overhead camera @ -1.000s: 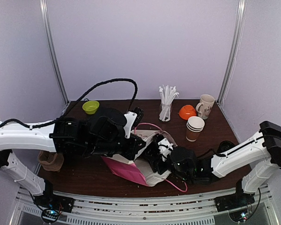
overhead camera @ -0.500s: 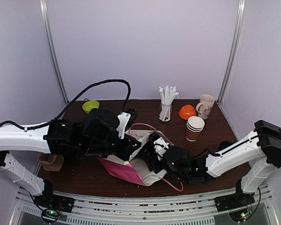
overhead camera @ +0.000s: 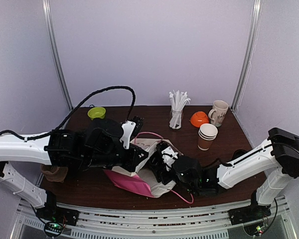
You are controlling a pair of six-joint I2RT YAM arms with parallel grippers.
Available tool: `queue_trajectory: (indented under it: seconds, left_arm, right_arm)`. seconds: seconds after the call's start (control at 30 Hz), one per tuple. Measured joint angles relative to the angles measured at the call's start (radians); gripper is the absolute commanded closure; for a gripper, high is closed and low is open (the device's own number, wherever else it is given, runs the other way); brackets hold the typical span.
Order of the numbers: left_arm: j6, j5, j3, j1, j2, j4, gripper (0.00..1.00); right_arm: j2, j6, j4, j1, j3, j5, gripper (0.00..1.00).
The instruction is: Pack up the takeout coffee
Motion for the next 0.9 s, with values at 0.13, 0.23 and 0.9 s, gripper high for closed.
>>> queue_trajectory:
  seconds: [0.13,0.23,0.9]
  left_arm:
    - [0.009,0.018,0.027,0.0,0.024,-0.008,0.96]
    - [0.026,0.043,0.051,0.002,0.047,-0.012,0.88]
    - [0.062,0.14,0.055,0.002,-0.037,-0.021,0.02]
  right_arm:
    - [-0.01,0.003,-0.014,0.0,0.0,0.0,0.42]
    - [-0.015,0.004,-0.037,-0.002,0.01,-0.003,0.42]
    - [0.008,0.03,-0.127,-0.003,0.096,-0.027,0.42]
